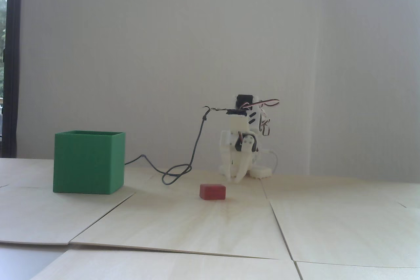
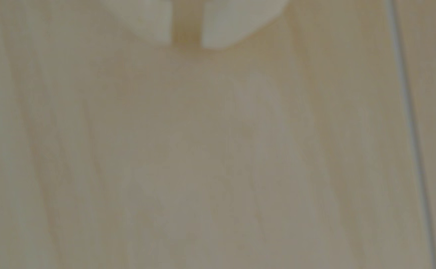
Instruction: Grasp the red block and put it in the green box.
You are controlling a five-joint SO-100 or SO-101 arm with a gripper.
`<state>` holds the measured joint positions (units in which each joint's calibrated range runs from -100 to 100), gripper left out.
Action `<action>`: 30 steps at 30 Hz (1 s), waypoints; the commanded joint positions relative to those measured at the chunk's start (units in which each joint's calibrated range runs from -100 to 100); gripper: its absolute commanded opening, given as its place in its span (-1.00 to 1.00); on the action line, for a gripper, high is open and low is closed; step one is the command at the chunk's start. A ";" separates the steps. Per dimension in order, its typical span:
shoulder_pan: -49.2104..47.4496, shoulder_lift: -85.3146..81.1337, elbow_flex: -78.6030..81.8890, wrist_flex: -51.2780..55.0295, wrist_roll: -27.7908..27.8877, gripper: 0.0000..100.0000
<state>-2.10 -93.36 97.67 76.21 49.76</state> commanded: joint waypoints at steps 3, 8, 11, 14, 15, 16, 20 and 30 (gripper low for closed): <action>-0.35 -0.72 1.00 0.35 0.43 -0.95; -0.99 -1.11 1.00 0.44 0.11 -0.95; -0.99 -0.64 1.00 0.44 0.43 -0.95; -1.07 -0.64 1.00 -0.91 0.43 -0.95; -1.72 -0.64 1.00 -2.93 0.11 -0.95; -2.44 -0.64 0.91 -5.80 0.06 -0.95; -2.52 1.96 -1.84 -20.81 -0.77 -0.95; -3.57 49.10 -43.01 -27.30 -6.65 -0.95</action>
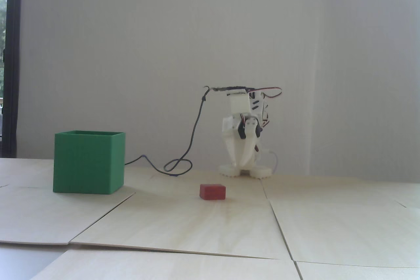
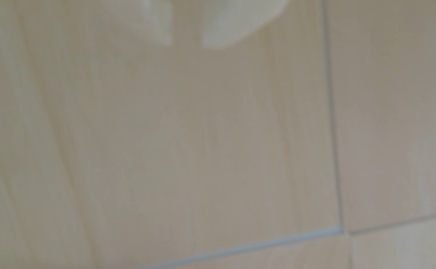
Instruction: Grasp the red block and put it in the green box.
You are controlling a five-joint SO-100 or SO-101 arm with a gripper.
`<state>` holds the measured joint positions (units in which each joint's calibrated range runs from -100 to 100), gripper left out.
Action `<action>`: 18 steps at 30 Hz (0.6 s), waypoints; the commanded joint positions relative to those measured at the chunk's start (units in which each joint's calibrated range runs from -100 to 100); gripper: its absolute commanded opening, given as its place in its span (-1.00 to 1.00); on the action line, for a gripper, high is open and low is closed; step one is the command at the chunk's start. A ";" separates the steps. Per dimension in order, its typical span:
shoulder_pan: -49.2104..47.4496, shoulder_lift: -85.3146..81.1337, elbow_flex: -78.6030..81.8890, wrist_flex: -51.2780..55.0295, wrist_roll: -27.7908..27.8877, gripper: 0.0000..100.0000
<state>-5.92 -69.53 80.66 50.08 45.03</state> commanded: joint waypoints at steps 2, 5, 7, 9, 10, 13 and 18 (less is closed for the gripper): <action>1.38 34.04 -35.23 0.84 -2.40 -0.95; 3.23 48.01 -50.76 6.07 -2.60 -0.95; 4.19 56.78 -61.14 10.29 -2.66 -0.95; 4.68 63.73 -69.04 13.32 -2.66 -0.95; 4.68 66.41 -71.97 14.00 -2.66 -0.95; 4.68 72.49 -78.71 14.42 -2.71 -0.95; 5.48 77.07 -83.59 14.42 -2.71 -0.90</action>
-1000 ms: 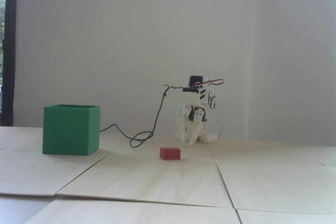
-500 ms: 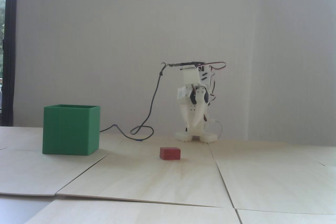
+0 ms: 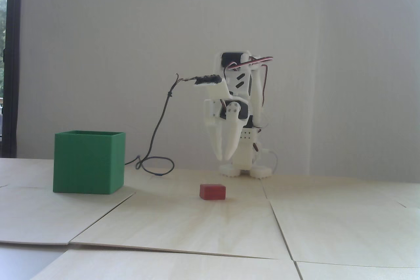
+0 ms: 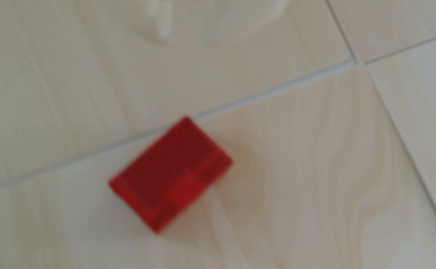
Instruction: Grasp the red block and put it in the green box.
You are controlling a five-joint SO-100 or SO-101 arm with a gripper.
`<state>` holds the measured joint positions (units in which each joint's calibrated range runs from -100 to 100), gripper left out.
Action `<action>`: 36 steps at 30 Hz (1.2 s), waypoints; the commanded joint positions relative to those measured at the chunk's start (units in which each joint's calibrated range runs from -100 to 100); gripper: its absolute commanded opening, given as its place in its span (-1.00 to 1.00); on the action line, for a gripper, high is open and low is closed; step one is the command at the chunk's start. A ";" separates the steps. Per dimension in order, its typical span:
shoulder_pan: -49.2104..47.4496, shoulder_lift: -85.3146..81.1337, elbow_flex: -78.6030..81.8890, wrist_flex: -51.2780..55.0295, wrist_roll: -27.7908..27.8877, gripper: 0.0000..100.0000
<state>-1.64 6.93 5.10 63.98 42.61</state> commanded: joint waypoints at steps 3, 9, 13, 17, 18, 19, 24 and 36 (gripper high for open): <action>1.76 1.40 -8.21 0.53 -0.24 -0.66; 3.85 2.11 -8.21 0.69 -2.22 -0.58; 4.74 3.06 -8.21 1.12 -3.42 -0.58; 5.95 3.45 -8.12 1.28 -6.70 -0.58; 6.27 4.24 -8.12 1.28 -6.96 -0.58; 6.35 4.56 -8.12 1.20 -6.96 -0.58; 6.19 7.48 -8.21 1.03 -6.96 -0.58; 6.43 14.19 -18.32 1.28 -6.90 -0.58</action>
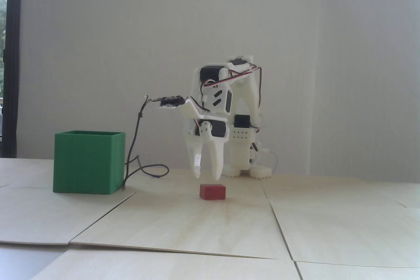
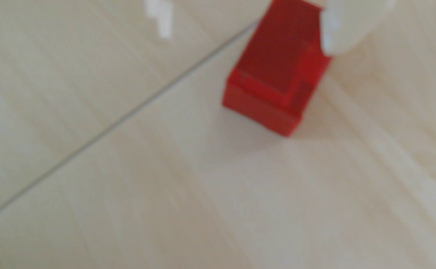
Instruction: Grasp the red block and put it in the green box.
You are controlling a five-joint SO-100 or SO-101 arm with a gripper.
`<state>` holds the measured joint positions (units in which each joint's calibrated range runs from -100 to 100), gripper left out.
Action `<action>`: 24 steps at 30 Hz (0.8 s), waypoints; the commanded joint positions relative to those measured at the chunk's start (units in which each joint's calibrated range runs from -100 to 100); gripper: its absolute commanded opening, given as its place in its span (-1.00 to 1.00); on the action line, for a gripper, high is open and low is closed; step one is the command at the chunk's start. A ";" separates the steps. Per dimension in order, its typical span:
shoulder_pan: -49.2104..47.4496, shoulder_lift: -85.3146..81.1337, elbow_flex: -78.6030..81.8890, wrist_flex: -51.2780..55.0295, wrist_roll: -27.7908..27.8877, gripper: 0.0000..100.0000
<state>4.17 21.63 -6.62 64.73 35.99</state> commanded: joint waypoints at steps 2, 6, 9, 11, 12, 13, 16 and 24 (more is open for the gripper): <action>0.62 -0.43 -6.86 0.62 -0.28 -0.58; 0.54 -0.43 -6.86 3.66 -0.33 -0.58; 0.54 -0.35 -6.86 4.84 -1.11 -0.58; 0.54 -0.35 -6.86 4.41 -2.52 -0.58; 0.46 -0.35 -6.86 4.33 -3.09 -0.58; 0.46 -0.35 -6.86 4.33 -3.45 -0.58; 0.38 -0.35 -6.86 4.50 -4.49 -0.58; 0.46 -0.19 -9.08 4.84 -5.59 -0.58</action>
<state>4.17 22.37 -9.31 68.47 30.90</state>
